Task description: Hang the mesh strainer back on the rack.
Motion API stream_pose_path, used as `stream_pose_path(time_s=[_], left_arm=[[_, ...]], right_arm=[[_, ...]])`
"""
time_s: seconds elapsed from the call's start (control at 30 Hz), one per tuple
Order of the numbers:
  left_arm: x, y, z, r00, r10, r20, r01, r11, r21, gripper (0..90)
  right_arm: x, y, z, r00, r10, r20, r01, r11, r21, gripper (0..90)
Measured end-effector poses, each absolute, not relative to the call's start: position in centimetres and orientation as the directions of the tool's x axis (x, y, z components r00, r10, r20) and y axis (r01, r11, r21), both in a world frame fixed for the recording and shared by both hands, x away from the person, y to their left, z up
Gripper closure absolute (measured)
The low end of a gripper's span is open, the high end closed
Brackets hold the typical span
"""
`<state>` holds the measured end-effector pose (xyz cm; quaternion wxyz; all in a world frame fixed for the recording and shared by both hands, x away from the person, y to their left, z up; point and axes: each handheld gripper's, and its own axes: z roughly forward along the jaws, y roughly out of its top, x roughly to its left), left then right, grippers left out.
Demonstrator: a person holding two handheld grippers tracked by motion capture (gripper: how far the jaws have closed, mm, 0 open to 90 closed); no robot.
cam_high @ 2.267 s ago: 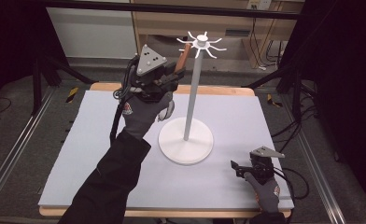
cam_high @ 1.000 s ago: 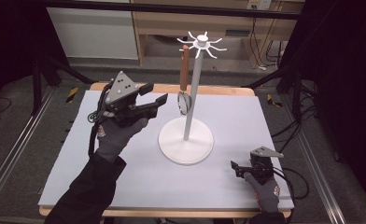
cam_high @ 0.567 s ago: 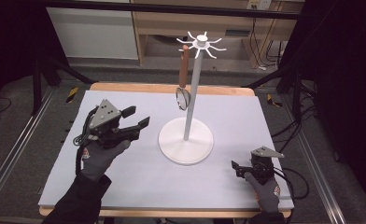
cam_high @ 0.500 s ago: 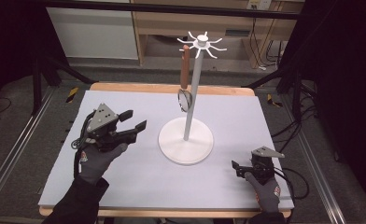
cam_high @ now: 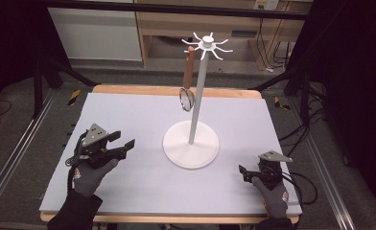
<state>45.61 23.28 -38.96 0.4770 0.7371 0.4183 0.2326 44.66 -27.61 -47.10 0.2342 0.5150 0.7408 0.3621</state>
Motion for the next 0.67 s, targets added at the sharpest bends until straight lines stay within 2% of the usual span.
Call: stream_pose_path(time_s=[0.27,0.67], left_arm=[[45.4,25.6,-41.7,0.492,0.866,-0.088,0.455,-0.170,0.874,33.9],[45.5,28.6,-45.3,0.403,0.912,-0.078,0.556,-0.176,0.813,29.6]], right_arm=[[44.8,-27.5,-47.3,-0.364,0.931,0.018,0.601,0.220,0.768,9.6],[44.7,-27.6,-47.3,-0.361,0.932,0.001,0.604,0.233,0.762,9.6]])
